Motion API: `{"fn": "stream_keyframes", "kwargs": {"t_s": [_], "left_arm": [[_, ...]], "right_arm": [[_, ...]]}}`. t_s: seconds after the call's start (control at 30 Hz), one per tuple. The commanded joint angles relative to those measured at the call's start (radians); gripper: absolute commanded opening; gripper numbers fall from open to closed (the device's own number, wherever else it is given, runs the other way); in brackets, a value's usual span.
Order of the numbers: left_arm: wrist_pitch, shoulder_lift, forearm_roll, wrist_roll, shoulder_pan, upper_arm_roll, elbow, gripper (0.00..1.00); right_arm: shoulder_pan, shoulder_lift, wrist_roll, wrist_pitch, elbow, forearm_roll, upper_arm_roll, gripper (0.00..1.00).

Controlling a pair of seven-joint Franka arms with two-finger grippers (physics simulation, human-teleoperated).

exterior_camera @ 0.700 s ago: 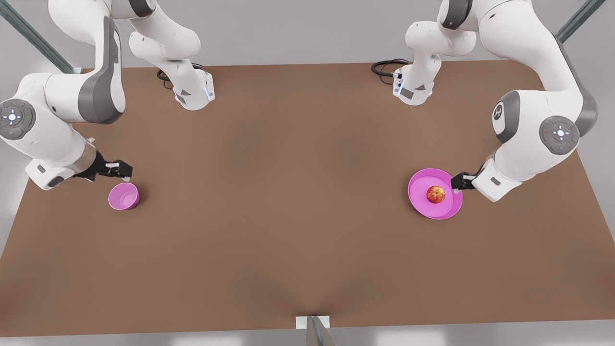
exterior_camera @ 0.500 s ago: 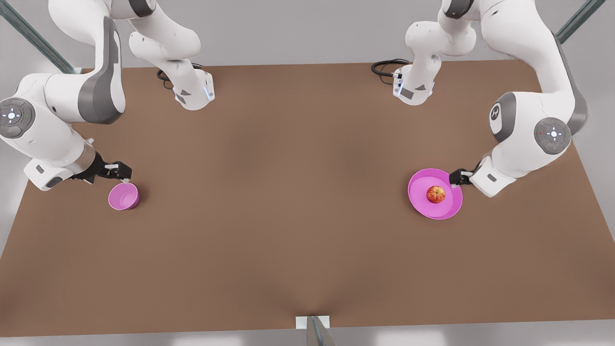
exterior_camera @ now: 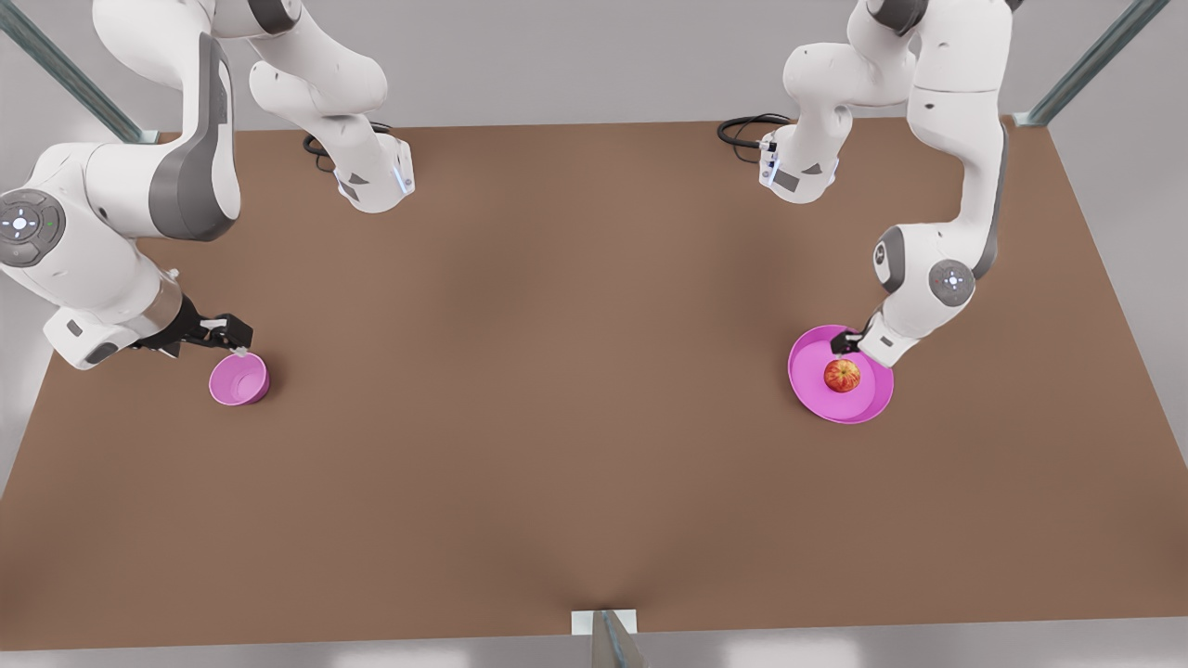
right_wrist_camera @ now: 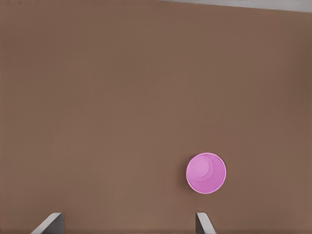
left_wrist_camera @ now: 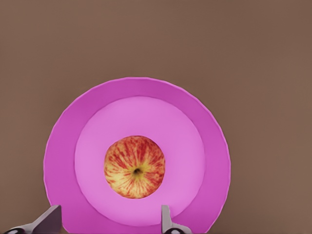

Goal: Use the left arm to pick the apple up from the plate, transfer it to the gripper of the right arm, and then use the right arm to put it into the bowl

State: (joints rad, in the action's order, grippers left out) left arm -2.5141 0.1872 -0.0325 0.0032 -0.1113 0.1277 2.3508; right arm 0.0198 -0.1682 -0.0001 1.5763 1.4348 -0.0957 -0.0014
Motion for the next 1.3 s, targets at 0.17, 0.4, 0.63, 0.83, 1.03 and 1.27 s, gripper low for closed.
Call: {"fn": "stream_keyframes", "kwargs": {"t_s": [0.17,0.4,0.63,0.83,1.03,1.27], "left_arm": [[-0.198,0.043,0.002,-0.002,-0.013,0.0,0.027,1.0],[-0.281,0.129,0.002,-0.002,-0.014,-0.007,0.018,1.0],[-0.322,0.184,0.003,-0.002,-0.019,-0.007,0.01,1.0],[-0.322,0.192,0.003,-0.002,-0.019,-0.007,-0.013,1.0],[-0.322,0.207,0.005,-0.002,-0.019,-0.013,-0.025,1.0],[-0.322,0.219,0.002,-0.002,-0.019,-0.013,-0.022,0.96]], "right_arm": [[0.0,0.001,-0.005,0.001,0.0,0.001,0.0,1.0],[-0.001,-0.001,-0.006,0.001,0.0,0.001,-0.002,1.0],[-0.001,-0.001,-0.006,0.001,0.0,0.001,-0.002,1.0],[0.0,-0.001,-0.005,-0.001,0.0,0.001,-0.002,1.0],[0.0,-0.001,-0.006,-0.001,0.0,0.001,-0.002,1.0],[-0.001,-0.001,-0.006,-0.001,0.0,0.001,-0.002,1.0]]}}
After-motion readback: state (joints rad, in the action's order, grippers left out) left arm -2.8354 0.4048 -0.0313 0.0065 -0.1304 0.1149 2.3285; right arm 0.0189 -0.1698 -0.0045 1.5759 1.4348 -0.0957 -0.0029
